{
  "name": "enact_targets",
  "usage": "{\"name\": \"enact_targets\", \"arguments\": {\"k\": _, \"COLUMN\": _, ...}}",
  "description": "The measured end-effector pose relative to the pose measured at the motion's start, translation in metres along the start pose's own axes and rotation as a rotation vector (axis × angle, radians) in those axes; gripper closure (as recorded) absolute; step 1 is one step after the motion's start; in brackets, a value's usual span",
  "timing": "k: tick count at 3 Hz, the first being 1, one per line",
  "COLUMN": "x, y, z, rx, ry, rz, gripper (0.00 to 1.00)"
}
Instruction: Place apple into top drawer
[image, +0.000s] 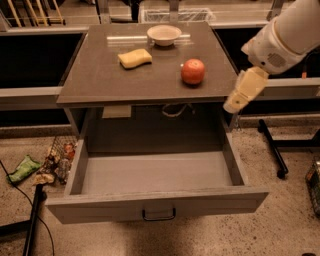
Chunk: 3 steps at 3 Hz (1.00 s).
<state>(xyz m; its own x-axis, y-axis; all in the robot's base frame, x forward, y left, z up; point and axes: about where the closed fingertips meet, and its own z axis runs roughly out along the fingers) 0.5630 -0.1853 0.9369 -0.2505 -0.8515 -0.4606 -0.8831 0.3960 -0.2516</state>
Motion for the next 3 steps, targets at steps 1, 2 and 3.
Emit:
{"name": "enact_targets", "arguments": {"k": 1, "x": -0.02, "y": -0.042, "z": 0.023, "rx": 0.018, "ry": -0.116, "rz": 0.03, "gripper": 0.0}}
{"name": "enact_targets", "arguments": {"k": 2, "x": -0.034, "y": -0.076, "z": 0.051, "rx": 0.02, "ry": -0.235, "rz": 0.087, "gripper": 0.0}}
{"name": "enact_targets", "arguments": {"k": 3, "x": -0.045, "y": -0.099, "z": 0.08, "rx": 0.005, "ry": -0.332, "rz": 0.146, "gripper": 0.0}}
